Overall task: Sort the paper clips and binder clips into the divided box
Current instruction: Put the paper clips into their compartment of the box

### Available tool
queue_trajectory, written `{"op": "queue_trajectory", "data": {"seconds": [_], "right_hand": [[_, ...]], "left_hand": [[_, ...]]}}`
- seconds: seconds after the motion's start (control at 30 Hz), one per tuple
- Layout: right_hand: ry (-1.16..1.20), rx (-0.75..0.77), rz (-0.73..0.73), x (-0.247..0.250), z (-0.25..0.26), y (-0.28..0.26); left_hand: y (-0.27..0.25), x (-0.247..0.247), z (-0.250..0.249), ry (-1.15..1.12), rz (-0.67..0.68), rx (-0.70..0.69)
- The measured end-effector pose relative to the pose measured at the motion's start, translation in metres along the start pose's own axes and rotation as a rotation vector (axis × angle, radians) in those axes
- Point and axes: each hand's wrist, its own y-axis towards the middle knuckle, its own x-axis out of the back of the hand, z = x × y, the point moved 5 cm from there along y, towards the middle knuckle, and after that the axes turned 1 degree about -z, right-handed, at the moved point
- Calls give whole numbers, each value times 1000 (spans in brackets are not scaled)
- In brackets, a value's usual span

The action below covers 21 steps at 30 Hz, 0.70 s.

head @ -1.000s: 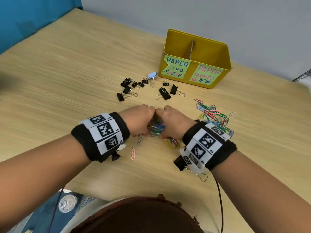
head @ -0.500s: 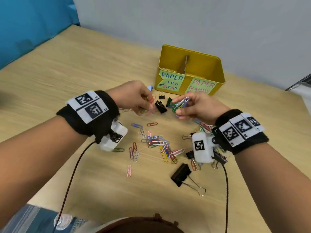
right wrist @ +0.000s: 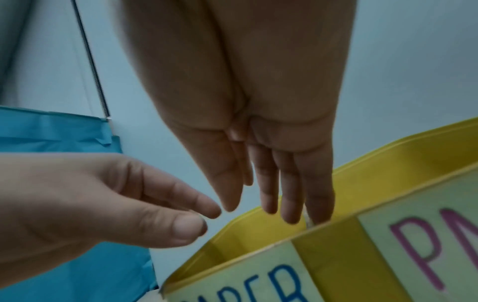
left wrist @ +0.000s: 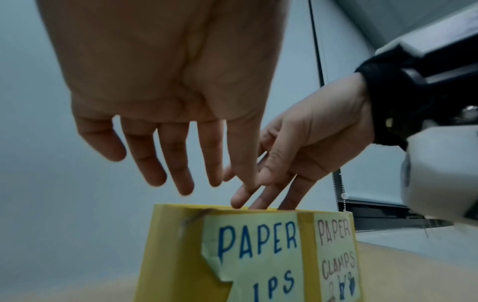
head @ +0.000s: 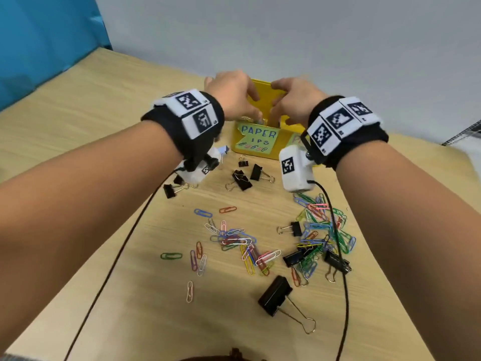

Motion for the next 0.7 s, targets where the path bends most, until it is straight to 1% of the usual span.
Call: {"op": "queue_trajectory", "data": {"seconds": [0.07,0.1,0.13,0.17,0.27,0.3,0.33,0.4,0.47,0.53,0.63,0.7], "right_hand": [[-10,80,-115,7,2,-16],[9,120,-143,8,1,-28],[18,147,-113,3,-1,-42],[12,155,-34,-7,-6,-56],[-116,114,349,-56,-21,-90],[-193,114,436,-74,-26,-100],[-291,140,479,-88,-28,-108],[-471,236,507,-112,-30,-125],[-503,299,542,-126,-34,-139],[-471,274,558,-124,-39,-149],[-501,214,462,-104,-55,-153],[-568,130,469,-98,-67,-161]], "left_hand": [[-20,7,8,-33,-52,-36],[-33,6,11,-77,-33,-62],[-48,2,17,-119,25,-79],[-62,-7,22,-132,121,-89],[-102,-47,31,9,474,-131],[-116,-59,32,66,556,-152],[-126,-68,33,106,599,-167],[-145,-80,30,112,626,-208],[-161,-83,30,75,652,-231],[-170,-79,38,78,663,-213],[-180,-65,63,136,647,-98],[-193,-62,76,246,734,-22]]}}
